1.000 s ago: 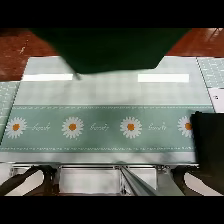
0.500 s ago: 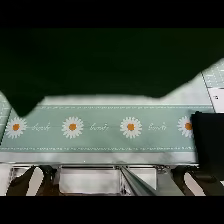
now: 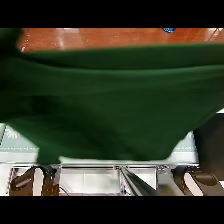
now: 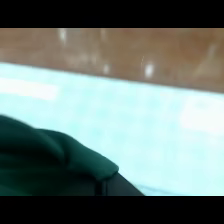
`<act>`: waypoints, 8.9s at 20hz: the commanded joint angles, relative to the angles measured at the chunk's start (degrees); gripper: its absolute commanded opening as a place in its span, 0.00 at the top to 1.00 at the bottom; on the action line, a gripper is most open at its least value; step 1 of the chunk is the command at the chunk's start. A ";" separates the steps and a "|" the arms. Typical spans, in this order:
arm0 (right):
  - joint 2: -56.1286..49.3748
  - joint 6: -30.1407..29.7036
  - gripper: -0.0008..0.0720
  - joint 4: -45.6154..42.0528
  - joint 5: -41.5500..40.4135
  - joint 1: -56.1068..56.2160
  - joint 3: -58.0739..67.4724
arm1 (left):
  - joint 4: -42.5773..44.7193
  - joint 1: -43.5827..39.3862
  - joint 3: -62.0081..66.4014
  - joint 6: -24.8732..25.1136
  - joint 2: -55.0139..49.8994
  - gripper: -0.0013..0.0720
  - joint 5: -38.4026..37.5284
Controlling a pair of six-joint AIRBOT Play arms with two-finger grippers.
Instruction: Fold the shirts.
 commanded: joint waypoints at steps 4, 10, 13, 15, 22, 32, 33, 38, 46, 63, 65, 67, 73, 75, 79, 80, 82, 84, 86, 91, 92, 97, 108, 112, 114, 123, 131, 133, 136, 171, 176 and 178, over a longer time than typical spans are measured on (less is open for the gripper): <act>-10.10 -2.32 0.96 0.20 -9.14 0.04 -17.22 | -12.24 -4.63 -32.89 12.66 -6.58 0.95 4.90; -37.79 -3.32 0.96 8.00 -21.53 0.04 -16.85 | -14.10 -26.67 -29.77 18.29 -38.99 0.95 30.88; -47.74 -3.30 0.96 12.44 -26.58 0.04 -13.84 | -14.16 -29.59 -17.03 17.75 -55.98 0.95 30.73; -51.82 -2.99 0.96 13.29 -29.20 0.04 -12.09 | -14.29 -29.70 -9.03 15.87 -64.67 0.93 25.66; -54.51 -1.60 0.43 14.67 -18.97 -10.47 -6.69 | -3.02 -19.58 11.91 7.80 -76.06 0.29 -4.87; -37.86 -11.21 0.43 15.50 -19.82 -26.40 -42.56 | 11.10 -7.17 -8.44 4.57 -69.96 0.29 -8.31; -37.16 -11.78 0.43 16.90 -20.24 -26.45 -45.29 | 10.56 -7.72 -10.43 4.55 -70.01 0.29 -6.40; -36.79 -16.15 0.43 23.47 -20.57 -25.49 -51.93 | 8.68 -12.41 -12.61 5.01 -70.62 0.29 -2.36; -36.79 -16.24 0.43 23.02 -20.70 -25.62 -52.02 | 8.74 -19.04 -12.48 5.42 -75.30 0.45 -2.84; -36.79 -11.39 0.86 21.40 -26.91 -5.33 -58.60 | 5.95 -19.34 -11.45 7.52 -72.63 0.95 -2.56; -36.79 -16.90 0.96 29.51 -26.95 -3.17 -56.61 | 3.61 -19.30 -11.45 8.74 -70.51 0.95 -2.62; -36.17 -18.45 0.96 31.26 -23.82 -2.12 -49.59 | -0.70 -18.05 -10.71 10.60 -67.14 0.95 -2.78; -30.47 -11.15 0.96 24.92 -19.28 -3.39 -8.31 | -11.13 -10.10 14.08 13.07 -51.71 0.95 -2.36; -29.42 -7.87 0.96 23.67 -17.42 -4.13 6.16 | -11.08 -8.70 27.85 13.33 -48.50 0.95 -2.10; -24.11 -6.69 0.96 20.61 -16.68 -4.13 23.37 | -9.27 -7.85 50.05 7.65 -44.83 0.95 -2.14; -21.44 -6.69 0.96 19.52 -17.44 -4.13 23.87 | -8.57 -7.85 51.45 6.88 -43.08 0.95 -2.16; -16.11 -6.64 0.96 16.11 -17.16 -4.13 23.87 | -5.79 -7.85 50.29 6.19 -37.90 0.95 -3.65; -11.08 -6.14 0.96 11.85 -15.08 -4.13 23.87 | -2.58 -7.85 48.94 5.60 -32.48 0.95 -8.59; -6.86 -5.03 0.96 6.73 -11.58 -4.13 23.87 | 2.23 -7.93 48.11 5.29 -26.69 0.95 -11.82; -1.51 -2.12 0.96 1.40 -2.64 -4.13 23.80 | 5.90 -7.93 47.52 3.76 -16.94 0.95 -12.87; -1.49 -1.73 0.96 1.49 -2.01 -4.13 23.80 | 5.92 -7.93 46.31 3.74 -16.28 0.95 -13.60; -1.62 -0.94 0.96 2.86 -0.66 -4.13 9.27 | 6.80 -7.91 30.99 2.32 -16.90 0.95 -15.08; -28.24 -8.17 0.96 16.26 -27.47 -4.13 -26.36 | 0.70 -12.52 1.90 8.28 -50.29 0.95 5.49; -44.83 -15.26 0.96 31.26 -35.80 -4.13 -23.52 | 0.70 -17.59 3.65 7.28 -64.67 0.95 16.98; -52.02 -13.92 0.96 31.39 -36.17 -4.55 -18.29 | 0.68 -19.43 5.97 7.28 -69.44 0.95 21.29; -60.50 -14.64 0.43 40.68 -22.49 -13.03 -5.77 | 5.29 -15.41 17.11 4.17 -74.79 0.29 8.52; -38.05 -8.76 0.43 14.40 -14.51 -23.43 -36.02 | 9.73 5.60 -6.88 1.55 -57.81 0.29 -8.72; -30.49 -12.52 0.43 20.59 -19.78 -23.41 -48.85 | 12.46 9.97 -19.61 4.33 -51.69 0.29 -7.80; -24.81 -16.90 0.43 31.93 -21.88 -23.41 -60.81 | 11.54 15.74 -34.51 7.65 -47.19 0.29 -5.35; -29.99 -11.50 0.43 21.49 -19.85 -23.39 -73.31 | 1.79 3.39 -38.18 13.18 -54.03 0.95 8.31; -37.07 -13.42 0.56 29.79 -23.41 -15.06 -66.99 | 1.77 3.37 -38.18 13.42 -54.03 0.95 7.76; -37.62 -14.23 0.97 32.30 -23.58 -12.28 -60.98 | 1.77 3.32 -37.81 13.62 -54.01 0.95 6.97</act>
